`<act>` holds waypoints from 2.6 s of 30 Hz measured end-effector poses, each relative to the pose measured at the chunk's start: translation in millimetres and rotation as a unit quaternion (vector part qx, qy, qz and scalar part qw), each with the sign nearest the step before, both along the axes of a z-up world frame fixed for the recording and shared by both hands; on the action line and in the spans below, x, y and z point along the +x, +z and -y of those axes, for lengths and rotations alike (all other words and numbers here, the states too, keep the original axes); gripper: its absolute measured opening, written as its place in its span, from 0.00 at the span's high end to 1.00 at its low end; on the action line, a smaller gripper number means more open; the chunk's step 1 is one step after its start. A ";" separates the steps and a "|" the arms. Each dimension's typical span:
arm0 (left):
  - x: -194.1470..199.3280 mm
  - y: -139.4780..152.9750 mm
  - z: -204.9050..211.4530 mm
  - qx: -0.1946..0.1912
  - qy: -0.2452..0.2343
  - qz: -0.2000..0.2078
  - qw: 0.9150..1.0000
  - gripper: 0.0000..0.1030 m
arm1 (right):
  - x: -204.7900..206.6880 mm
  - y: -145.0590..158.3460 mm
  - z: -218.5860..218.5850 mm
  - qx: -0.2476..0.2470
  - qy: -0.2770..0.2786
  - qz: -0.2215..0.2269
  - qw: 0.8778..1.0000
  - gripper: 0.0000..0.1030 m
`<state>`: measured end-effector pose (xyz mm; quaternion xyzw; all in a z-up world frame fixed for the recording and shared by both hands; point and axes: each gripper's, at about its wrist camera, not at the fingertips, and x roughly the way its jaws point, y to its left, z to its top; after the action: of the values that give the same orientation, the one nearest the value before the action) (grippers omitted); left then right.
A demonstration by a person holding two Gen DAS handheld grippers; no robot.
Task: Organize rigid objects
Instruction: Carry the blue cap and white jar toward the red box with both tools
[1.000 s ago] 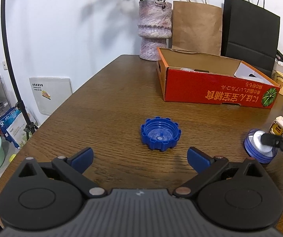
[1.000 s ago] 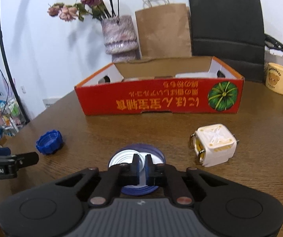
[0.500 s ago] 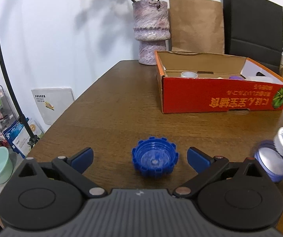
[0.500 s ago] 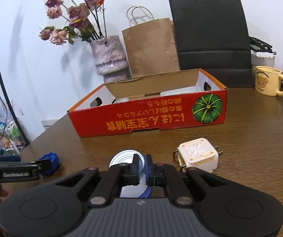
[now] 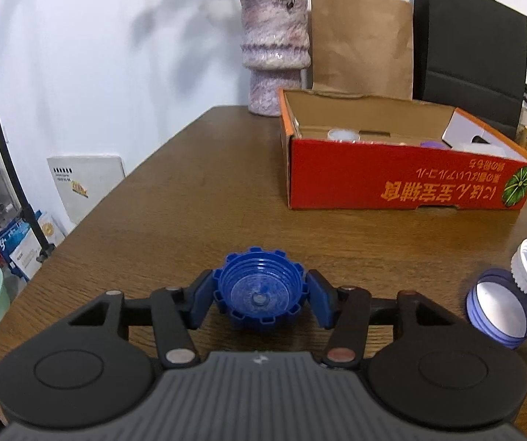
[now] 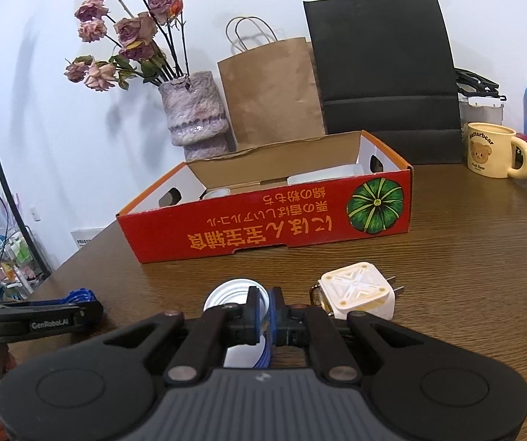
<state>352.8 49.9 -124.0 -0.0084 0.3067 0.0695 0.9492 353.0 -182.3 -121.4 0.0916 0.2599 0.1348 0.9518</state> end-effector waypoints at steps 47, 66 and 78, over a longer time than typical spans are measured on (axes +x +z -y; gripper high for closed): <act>23.7 76.1 67.7 -0.022 -0.015 0.104 0.994 0.46 | 29.0 58.8 15.7 0.001 -0.013 0.095 0.995 0.96; 94.0 76.0 75.0 -0.028 0.001 0.109 0.994 0.46 | 98.8 60.4 13.2 0.003 -0.010 0.107 0.994 0.96; 138.2 72.9 77.6 -0.020 -0.002 0.109 0.994 0.46 | 146.3 60.5 14.3 -0.009 -0.006 0.109 0.994 0.96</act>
<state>491.0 -27.6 -51.1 -0.0341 0.2024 0.0605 0.9768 499.3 -196.6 -60.9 0.0699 0.1556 0.1358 0.9759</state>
